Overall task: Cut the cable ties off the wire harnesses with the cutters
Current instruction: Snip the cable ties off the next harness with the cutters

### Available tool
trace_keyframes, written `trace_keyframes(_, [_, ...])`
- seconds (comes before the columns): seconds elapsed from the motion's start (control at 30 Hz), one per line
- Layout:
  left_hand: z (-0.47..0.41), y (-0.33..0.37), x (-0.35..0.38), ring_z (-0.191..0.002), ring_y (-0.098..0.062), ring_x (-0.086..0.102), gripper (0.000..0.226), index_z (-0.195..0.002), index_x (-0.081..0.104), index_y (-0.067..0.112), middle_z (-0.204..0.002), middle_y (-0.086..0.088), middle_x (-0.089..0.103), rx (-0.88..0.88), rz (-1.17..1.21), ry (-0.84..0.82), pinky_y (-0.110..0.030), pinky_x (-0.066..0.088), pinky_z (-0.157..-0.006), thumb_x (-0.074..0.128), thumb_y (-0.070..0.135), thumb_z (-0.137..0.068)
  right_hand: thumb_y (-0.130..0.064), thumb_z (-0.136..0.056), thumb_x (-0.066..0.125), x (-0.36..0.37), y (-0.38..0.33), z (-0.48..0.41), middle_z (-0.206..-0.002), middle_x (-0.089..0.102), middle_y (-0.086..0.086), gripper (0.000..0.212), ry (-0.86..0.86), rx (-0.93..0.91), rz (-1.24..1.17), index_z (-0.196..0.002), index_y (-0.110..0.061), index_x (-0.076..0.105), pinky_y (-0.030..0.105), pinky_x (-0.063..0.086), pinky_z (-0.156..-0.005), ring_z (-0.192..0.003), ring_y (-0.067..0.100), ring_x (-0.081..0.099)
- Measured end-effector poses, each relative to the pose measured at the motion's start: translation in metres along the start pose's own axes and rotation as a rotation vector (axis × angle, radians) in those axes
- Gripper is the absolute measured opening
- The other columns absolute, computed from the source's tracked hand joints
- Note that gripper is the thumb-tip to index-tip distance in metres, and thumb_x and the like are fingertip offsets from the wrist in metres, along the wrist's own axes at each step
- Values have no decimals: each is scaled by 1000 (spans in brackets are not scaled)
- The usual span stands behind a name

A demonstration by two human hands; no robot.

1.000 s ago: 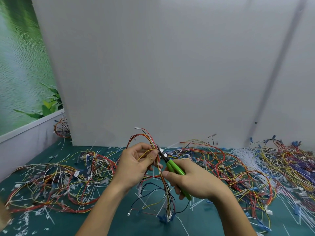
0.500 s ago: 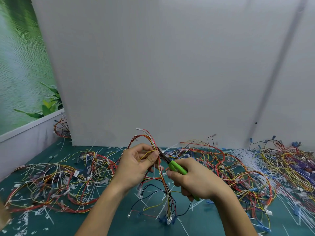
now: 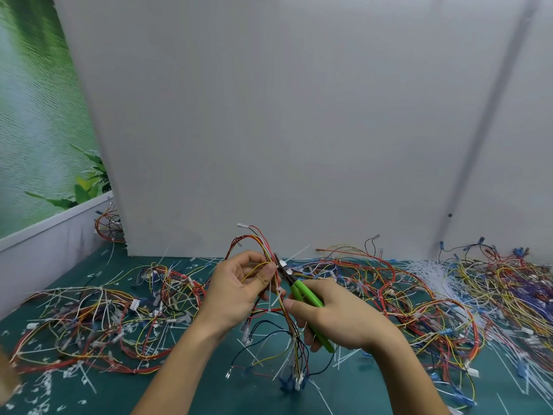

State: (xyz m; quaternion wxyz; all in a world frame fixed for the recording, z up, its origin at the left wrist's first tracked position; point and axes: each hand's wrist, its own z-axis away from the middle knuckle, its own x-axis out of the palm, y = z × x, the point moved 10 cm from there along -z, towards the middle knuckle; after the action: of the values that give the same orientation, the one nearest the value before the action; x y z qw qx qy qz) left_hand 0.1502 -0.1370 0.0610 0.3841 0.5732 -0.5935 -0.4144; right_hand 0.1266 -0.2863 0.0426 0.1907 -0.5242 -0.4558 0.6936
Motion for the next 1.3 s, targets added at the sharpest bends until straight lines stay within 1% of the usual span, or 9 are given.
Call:
trace_keyframes(0.13, [-1,0,-2,-76,-31,76,22,-97,67,7,-82,-14,75,2,0,13,-43,61,-72,70,26,-85,-38,-103,59,-3,-1,1,-75,57,8,30,35,-16,61,-94,-10,54,47,63,-59,-57,22,65])
trace_keyframes(0.23, [-1,1,-2,-77,-33,76,24,-98,66,5,-83,-14,75,1,14,-1,-41,61,-71,70,25,-86,-35,-103,58,-6,0,1,-74,56,5,28,60,-10,61,-96,-9,56,44,62,-55,-54,20,60])
trace_keyframes(0.4, [0,2,-2,-79,-35,76,23,-98,66,7,-84,-15,76,9,33,-9,-41,61,-73,70,26,-85,-35,-103,59,-8,-2,2,-73,57,3,28,78,-14,59,-96,-8,57,50,61,-54,-53,21,61])
trace_keyframes(0.57, [-2,1,-7,-76,-29,73,20,-91,67,6,-82,-14,75,7,101,29,-30,61,-66,71,23,-82,-42,-102,61,-7,-11,2,-74,57,8,34,101,-37,51,-94,-10,58,53,61,-59,-56,22,62])
trace_keyframes(0.63, [-3,-1,-8,-77,-30,73,15,-90,70,10,-85,-15,75,-9,146,25,-31,61,-67,71,22,-81,-44,-101,62,-5,-13,3,-73,59,6,32,79,-47,26,-96,-12,60,50,62,-62,-58,21,64])
trace_keyframes(0.77, [-3,-4,-7,-74,-22,74,6,-84,76,23,-84,-11,76,-28,208,8,-24,58,-67,71,20,-81,-42,-101,61,-4,-18,6,-75,60,2,28,61,-72,9,-102,-14,62,31,60,-61,-62,15,64])
trace_keyframes(1.03, [-4,-6,-9,-80,-23,74,19,-97,70,10,-89,-13,77,-36,177,3,-24,58,-71,71,21,-81,-47,-102,57,-6,-20,3,-75,53,8,41,141,-52,135,-100,-6,60,55,60,-68,-62,22,56])
trace_keyframes(1.23, [-4,-3,-9,-78,-23,73,24,-98,69,6,-87,-14,76,-22,151,-5,-26,59,-66,71,23,-82,-53,-100,56,-10,-21,4,-82,54,24,50,198,-57,181,-98,-3,59,56,57,-68,-62,24,49])
trace_keyframes(1.3, [-4,-4,-9,-79,-23,74,24,-98,70,7,-88,-14,76,-20,135,-6,-26,59,-66,71,24,-82,-53,-100,57,-10,-19,4,-78,52,19,51,190,-50,150,-99,-2,58,56,57,-64,-60,24,51])
